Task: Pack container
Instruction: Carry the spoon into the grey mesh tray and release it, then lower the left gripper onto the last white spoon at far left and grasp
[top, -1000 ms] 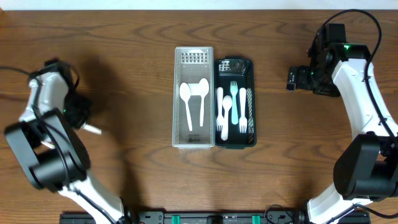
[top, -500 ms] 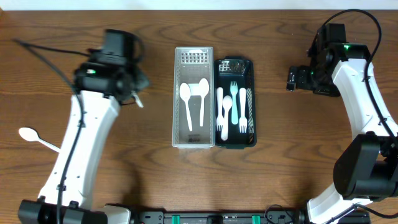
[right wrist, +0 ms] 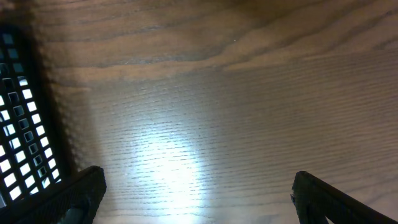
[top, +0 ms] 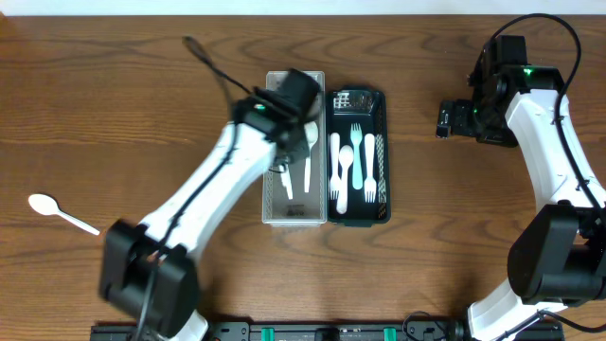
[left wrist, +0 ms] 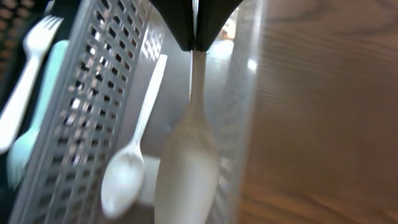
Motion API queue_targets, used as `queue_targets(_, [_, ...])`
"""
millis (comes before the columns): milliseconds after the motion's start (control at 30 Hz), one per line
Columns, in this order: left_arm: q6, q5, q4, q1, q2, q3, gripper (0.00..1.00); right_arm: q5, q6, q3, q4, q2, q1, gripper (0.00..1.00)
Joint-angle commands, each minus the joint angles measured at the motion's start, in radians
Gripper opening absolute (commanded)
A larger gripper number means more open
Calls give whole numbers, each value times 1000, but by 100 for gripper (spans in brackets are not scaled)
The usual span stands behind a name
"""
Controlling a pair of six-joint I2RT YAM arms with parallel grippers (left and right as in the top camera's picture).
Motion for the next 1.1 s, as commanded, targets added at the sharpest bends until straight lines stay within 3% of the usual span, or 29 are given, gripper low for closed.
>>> queue_targets(0, [33,2,-2,-13,53,0,6,8,-11,-3,-1,5,-1,99])
queue_targets(33, [33,2,-3,-13,66,0,9,8,-11,-3,-1,5,-1,99])
queue_targets(133, [41,2,-4,-13,90,0,55,8,-11,-3,-1,5,-1,99])
queue_targets(233, [102,-12,-5,-13,82,5,66,8,-11,-3,-3,5,-1,99])
queue_targets(433, [141,-232,-130,5,-18,116,72,8,-11,-3,-3,5,-1,99])
queue_targets(567, [100,-285,-175,119,-137,156,79,8,-11,-3,1,5,-1,99])
queue_targets(733, [-22,-272,-245,461,-265,156,90,8,-11,-3,0,5,-1,99])
queue_targets(1067, [5,62,-225,1170,-233,95,93,8,-11,-3,-1,5,-1,99])
